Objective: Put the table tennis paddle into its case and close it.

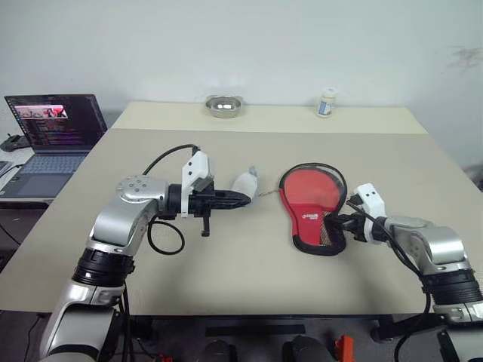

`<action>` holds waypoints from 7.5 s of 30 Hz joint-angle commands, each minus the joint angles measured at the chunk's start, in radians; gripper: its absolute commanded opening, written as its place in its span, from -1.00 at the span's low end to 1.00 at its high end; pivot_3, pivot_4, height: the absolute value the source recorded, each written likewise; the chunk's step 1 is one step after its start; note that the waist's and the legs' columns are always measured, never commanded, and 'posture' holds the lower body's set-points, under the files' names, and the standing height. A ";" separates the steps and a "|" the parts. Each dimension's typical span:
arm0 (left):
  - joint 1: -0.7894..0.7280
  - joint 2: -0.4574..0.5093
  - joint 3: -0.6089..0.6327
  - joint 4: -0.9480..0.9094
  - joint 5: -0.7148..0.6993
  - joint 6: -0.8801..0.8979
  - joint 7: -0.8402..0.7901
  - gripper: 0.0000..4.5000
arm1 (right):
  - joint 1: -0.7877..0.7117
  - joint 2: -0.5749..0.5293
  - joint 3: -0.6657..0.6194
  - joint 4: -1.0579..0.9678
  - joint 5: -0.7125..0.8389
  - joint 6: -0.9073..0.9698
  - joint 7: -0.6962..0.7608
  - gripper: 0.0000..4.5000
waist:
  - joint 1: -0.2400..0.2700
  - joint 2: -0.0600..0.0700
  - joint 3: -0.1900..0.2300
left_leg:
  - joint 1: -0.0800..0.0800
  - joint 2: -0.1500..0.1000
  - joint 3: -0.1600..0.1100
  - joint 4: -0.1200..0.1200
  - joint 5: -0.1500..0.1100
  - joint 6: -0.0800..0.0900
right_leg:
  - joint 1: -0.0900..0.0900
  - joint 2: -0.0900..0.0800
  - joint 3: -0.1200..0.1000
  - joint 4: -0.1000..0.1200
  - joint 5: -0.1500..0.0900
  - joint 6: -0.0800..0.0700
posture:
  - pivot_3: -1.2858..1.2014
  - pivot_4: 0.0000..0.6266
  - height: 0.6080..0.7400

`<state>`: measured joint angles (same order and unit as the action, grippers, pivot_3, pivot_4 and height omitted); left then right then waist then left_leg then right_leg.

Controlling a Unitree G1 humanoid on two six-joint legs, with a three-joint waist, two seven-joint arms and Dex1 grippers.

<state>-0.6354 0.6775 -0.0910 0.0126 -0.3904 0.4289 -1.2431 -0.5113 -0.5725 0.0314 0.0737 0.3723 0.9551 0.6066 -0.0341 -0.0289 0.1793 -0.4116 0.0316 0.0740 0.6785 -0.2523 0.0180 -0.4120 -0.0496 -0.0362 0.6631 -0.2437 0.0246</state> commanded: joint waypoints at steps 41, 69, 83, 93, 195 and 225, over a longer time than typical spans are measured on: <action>0.085 0.094 -0.023 -0.085 -0.034 -0.001 -0.153 -1.00 | 0.384 0.253 -0.151 -0.764 0.205 0.516 -0.213 -0.99 | 0.015 0.000 0.000 | -0.006 -0.001 0.004 -0.002 -0.001 -0.002 | -0.008 0.000 0.001 0.000 -0.001 0.000 | 0.03 -0.52 1.00; 0.106 0.085 -0.008 -0.079 -0.026 -0.011 -0.105 -1.00 | 0.263 -0.069 -0.270 -0.847 0.334 0.327 -0.040 0.98 | 0.017 0.000 0.000 | -0.006 -0.001 0.004 -0.002 -0.001 -0.001 | -0.008 -0.001 0.001 -0.001 -0.003 0.004 | 0.03 -0.52 1.00; 0.072 0.105 0.042 -0.012 -0.029 0.036 -0.028 -0.57 | 0.019 0.046 0.140 -0.422 0.114 -0.080 0.032 1.00 | 0.013 -0.001 0.000 | -0.007 -0.001 0.004 -0.001 -0.001 -0.001 | -0.009 0.000 0.001 0.000 -0.001 0.000 | 0.03 -0.52 1.00; 0.014 0.088 0.119 0.011 0.002 0.043 0.147 0.98 | -0.031 0.134 0.221 -0.253 0.004 -0.229 0.075 1.00 | 0.014 -0.001 0.000 | -0.008 -0.002 0.003 -0.001 -0.001 -0.001 | -0.009 -0.002 0.000 0.000 0.000 -0.001 | 0.03 -0.52 1.00; -0.815 -0.878 -0.158 1.357 0.785 -0.577 0.840 -0.70 | 0.188 0.213 0.419 -0.215 -0.264 -0.029 -0.001 1.00 | 0.034 -0.008 -0.014 | -0.004 -0.003 0.002 0.000 -0.001 -0.001 | -0.004 -0.002 -0.005 -0.001 -0.002 0.003 | 0.03 -0.52 1.00; -0.717 -0.887 -0.207 1.349 0.797 -0.638 0.611 0.98 | 0.142 0.242 0.390 -0.143 -0.285 -0.074 -0.024 1.00 | 0.030 -0.001 -0.021 | -0.003 -0.003 0.001 -0.001 -0.001 0.000 | -0.003 -0.001 -0.005 -0.001 -0.003 0.004 | 0.03 -0.52 1.00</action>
<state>-1.3697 -0.1604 -0.2982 1.3966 0.4129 -0.1840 -0.6238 -0.4116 -0.3234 0.3698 -0.2043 0.1080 0.8165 0.5873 -0.0044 -0.0296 0.1580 -0.4145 0.0289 0.0748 0.6779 -0.2533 0.0176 -0.4150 -0.0511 -0.0410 0.6625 -0.2465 0.0289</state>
